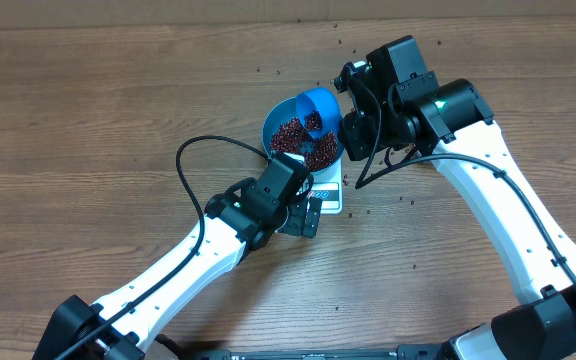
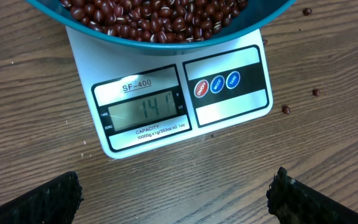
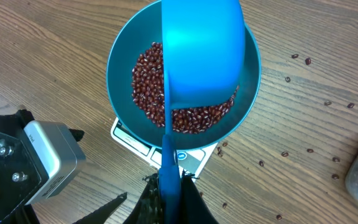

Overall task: Scoop item into bowl and weigh 150g on scale
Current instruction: 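Hold the scoop over the bowl and tilt to trickle beans back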

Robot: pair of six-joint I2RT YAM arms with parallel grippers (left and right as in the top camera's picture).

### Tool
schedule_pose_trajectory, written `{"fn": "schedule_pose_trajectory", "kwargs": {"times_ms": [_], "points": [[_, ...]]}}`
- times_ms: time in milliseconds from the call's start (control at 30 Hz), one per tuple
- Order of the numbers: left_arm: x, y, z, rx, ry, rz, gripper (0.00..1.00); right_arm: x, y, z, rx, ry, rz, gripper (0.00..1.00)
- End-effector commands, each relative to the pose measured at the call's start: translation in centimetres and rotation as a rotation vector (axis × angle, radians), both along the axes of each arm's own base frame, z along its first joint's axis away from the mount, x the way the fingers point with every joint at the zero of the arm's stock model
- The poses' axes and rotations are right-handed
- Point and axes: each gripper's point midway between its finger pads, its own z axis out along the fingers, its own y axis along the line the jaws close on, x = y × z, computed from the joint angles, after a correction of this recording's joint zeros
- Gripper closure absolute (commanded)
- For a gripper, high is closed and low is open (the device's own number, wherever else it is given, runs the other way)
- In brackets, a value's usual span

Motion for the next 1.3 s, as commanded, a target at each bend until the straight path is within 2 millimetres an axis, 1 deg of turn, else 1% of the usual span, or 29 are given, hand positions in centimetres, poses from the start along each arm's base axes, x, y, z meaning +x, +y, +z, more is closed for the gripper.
{"fn": "schedule_pose_trajectory", "kwargs": {"times_ms": [0, 233, 367, 800, 900, 1067, 1133, 1267], "points": [[-0.1, 0.1, -0.2, 0.014, -0.005, -0.016, 0.00, 0.5, -0.6, 2.3, 0.019, -0.062, -0.018, 0.96], [-0.1, 0.1, -0.2, 0.014, -0.005, -0.016, 0.00, 1.2, -2.1, 2.3, 0.051, -0.031, -0.122, 0.96], [-0.1, 0.1, -0.2, 0.014, -0.005, -0.016, 0.00, 0.9, -1.7, 2.6, 0.102, -0.008, -0.104, 0.96], [-0.1, 0.1, -0.2, 0.014, -0.005, -0.016, 0.00, 1.0, -1.6, 2.7, 0.104, -0.014, -0.103, 0.96], [-0.1, 0.1, -0.2, 0.014, -0.005, -0.016, 0.00, 0.9, -1.2, 3.7, 0.117, -0.056, -0.044, 0.96], [-0.1, 0.1, -0.2, 0.014, -0.005, -0.016, 0.00, 0.8, -1.2, 6.5, 0.116, -0.165, 0.015, 0.96], [-0.1, 0.1, -0.2, 0.014, -0.005, -0.016, 0.00, 0.7, -1.6, 6.8, 0.101, -0.177, 0.004, 0.96], [-0.1, 0.1, -0.2, 0.014, -0.005, -0.016, 0.00, 0.6, -1.8, 6.4, 0.044, -0.188, 0.001, 0.96]]}}
